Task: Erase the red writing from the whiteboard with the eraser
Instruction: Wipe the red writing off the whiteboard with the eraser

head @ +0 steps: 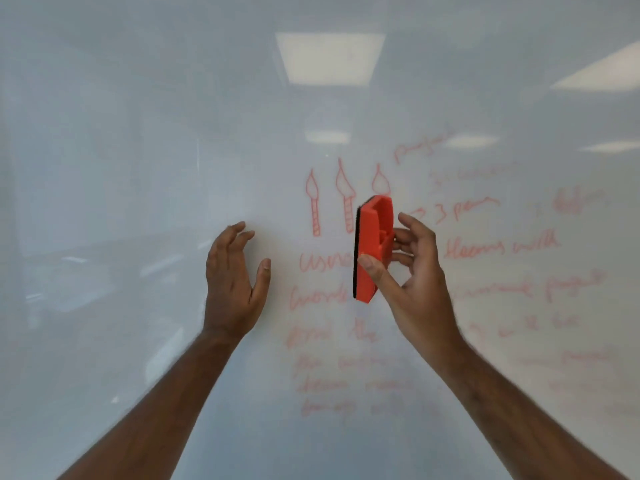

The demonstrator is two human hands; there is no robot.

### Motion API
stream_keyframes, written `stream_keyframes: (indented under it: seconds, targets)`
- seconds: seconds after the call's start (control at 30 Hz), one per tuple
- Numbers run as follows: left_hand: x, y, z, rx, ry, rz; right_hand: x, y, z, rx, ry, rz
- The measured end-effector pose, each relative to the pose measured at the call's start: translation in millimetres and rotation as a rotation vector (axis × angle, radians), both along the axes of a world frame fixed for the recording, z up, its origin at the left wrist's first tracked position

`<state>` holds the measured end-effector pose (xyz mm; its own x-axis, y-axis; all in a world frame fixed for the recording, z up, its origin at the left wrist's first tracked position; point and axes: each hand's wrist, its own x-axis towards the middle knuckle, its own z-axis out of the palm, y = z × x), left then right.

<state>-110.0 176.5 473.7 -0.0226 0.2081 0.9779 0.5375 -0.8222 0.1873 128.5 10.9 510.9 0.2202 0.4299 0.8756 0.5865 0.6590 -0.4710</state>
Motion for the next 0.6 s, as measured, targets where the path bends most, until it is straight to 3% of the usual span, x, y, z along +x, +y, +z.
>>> stream_keyframes:
  seconds: [0.23,0.37,0.6]
  targets:
    - [-6.3,24.5,63.8,0.054,0.049,0.183,-6.5,13.4,96.8,0.109,-0.224,-0.165]
    - [-6.7,37.3,64.8,0.089,0.077,0.311,-9.0,21.8,141.5,0.185,-0.37,-0.317]
    - [-6.3,41.4,61.6,0.11,0.089,0.357,-17.1,43.1,190.7,0.233,-0.632,-0.566]
